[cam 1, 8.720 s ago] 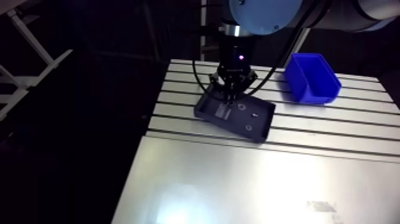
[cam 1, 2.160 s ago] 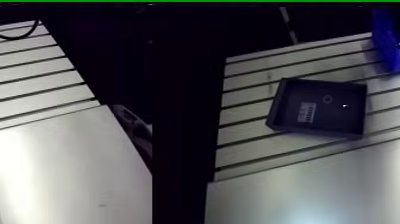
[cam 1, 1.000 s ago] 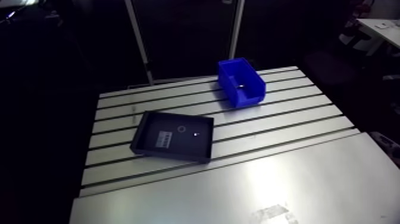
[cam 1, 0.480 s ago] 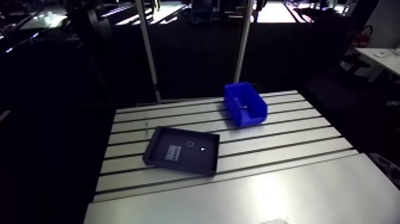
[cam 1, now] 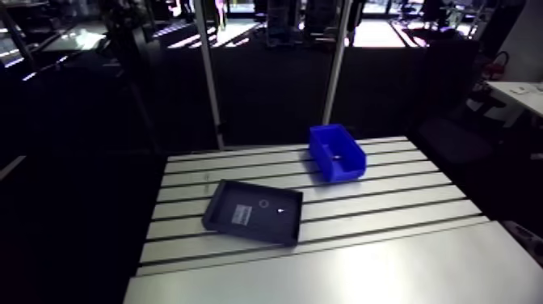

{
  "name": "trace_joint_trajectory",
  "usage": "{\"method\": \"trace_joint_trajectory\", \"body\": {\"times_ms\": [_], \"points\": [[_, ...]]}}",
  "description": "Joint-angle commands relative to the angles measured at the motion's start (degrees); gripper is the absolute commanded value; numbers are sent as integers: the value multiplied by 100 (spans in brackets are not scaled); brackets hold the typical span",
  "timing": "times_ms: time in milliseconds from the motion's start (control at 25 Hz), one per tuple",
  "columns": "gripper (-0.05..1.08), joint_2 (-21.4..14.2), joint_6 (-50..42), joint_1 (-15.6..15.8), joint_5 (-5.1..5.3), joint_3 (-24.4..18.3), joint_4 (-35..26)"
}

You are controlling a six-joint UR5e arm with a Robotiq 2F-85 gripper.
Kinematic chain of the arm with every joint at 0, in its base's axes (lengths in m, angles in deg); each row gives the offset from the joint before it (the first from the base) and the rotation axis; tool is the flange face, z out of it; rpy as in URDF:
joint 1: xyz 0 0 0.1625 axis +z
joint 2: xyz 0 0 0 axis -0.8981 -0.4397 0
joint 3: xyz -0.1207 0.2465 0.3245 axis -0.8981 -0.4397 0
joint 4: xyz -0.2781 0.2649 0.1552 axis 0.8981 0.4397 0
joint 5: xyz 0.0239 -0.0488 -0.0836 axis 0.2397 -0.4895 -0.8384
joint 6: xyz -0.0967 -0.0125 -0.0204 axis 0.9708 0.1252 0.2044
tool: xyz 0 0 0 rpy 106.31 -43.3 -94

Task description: Pick up the M10 bolt from the tray and put it into the blue bin.

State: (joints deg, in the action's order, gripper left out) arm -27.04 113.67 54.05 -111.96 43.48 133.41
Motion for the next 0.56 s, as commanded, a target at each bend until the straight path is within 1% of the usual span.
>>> {"method": "trace_joint_trajectory", "body": {"times_ms": [40, 160, 320, 560], "points": [[0, -259, -293, 1, 42, 288, 32], [0, -365, -398, 1, 25, 367, 49], [0, -444, -407, 1, 34, 437, 58], [0, -488, -468, 10, 42, 455, 58]]}}
